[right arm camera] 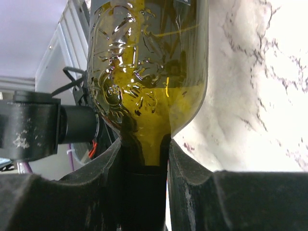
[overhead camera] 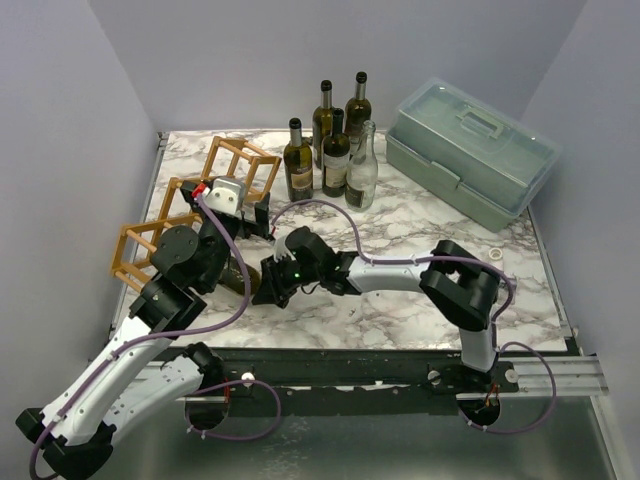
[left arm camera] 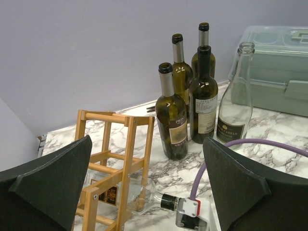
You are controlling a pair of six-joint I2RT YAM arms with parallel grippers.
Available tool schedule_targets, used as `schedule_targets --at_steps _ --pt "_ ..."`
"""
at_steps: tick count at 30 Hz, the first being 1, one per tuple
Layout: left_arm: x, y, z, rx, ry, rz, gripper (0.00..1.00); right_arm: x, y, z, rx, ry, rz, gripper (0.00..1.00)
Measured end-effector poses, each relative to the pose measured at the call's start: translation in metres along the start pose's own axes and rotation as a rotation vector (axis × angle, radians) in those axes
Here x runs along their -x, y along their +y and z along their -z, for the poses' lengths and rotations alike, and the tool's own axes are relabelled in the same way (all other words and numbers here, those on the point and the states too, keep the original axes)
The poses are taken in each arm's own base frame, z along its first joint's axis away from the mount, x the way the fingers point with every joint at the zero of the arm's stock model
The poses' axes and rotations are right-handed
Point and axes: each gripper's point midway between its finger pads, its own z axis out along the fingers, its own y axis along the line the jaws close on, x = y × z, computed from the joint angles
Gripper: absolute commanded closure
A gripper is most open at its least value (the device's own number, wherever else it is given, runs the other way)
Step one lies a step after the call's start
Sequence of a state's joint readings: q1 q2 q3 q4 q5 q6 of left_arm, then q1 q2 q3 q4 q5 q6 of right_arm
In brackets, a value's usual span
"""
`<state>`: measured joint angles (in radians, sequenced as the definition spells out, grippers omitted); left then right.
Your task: Put the wine bottle on the wine rack
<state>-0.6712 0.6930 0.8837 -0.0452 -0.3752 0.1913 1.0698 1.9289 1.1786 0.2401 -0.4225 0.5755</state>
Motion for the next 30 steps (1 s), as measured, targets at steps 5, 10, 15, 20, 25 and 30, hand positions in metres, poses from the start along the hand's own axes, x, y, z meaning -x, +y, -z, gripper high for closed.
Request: schedule_targets --at_steps 5,10,15,20,25,30 --pt "-0.002 -0.001 -0.001 -0.004 0.004 -0.002 0.02 0.011 -0.002 -0.015 -0.006 -0.026 0.01 0.99" --pt "-0.003 0.0 -0.001 -0.004 0.002 -0.002 0.02 0.021 -0.004 -0.032 -0.008 -0.042 0.02 0.99" --pt "-0.002 0.003 -0.001 0.002 -0.002 0.0 0.02 0.031 -0.005 -0.046 -0.01 -0.057 0.038 0.99" --pt "0.001 0.004 0.0 0.004 -0.013 0.006 0.02 0.041 -0.007 -0.061 -0.011 -0.072 0.049 0.99" --pt "0.003 0.005 0.001 0.006 -0.019 0.012 0.02 0.049 -0.009 -0.073 -0.016 -0.086 0.058 0.99" --pt "0.004 0.006 0.001 0.008 -0.026 0.016 0.02 0.054 -0.011 -0.082 -0.025 -0.1 0.074 0.98"
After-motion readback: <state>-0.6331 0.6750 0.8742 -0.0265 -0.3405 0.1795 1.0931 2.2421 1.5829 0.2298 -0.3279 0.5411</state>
